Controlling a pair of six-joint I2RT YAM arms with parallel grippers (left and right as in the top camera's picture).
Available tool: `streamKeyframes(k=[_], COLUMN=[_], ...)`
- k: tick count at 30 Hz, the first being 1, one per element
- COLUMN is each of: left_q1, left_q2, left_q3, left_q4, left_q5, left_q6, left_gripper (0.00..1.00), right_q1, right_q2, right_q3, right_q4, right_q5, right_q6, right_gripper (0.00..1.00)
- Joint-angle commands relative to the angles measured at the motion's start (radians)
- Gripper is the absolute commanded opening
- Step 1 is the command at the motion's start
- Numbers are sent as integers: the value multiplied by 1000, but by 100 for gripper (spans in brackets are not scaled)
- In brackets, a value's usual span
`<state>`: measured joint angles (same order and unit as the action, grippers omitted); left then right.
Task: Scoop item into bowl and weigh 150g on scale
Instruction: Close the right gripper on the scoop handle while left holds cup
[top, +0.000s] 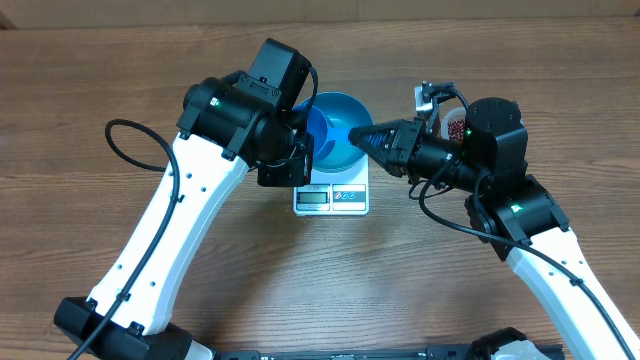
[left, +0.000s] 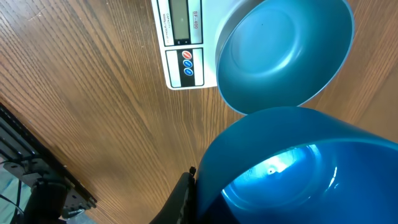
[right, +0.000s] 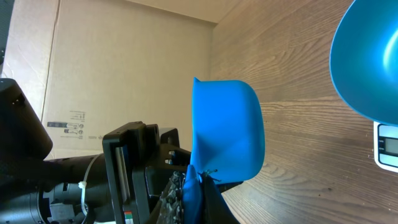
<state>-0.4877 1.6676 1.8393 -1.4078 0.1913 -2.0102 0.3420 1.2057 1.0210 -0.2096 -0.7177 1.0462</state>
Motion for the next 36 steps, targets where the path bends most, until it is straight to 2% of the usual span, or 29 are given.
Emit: streamKeyframes(k=[1,8,36], left_q1=[-6,-6,-11], left_q2=[6,6,6], left_q3=[14,14,14], left_q4=[-6,-9,-8], left_q5=[-14,-14,13], left_q6=[-10,-10,-13], left_gripper=[4,4,4], right_q1=[6,6,6], right_q2=[-8,-8,-8], right_q3=[20,20,20], right_q4=[21,21,17], right_q5=[-8,1,48], right_q6=[1,1,1], right_gripper=[9,24,23])
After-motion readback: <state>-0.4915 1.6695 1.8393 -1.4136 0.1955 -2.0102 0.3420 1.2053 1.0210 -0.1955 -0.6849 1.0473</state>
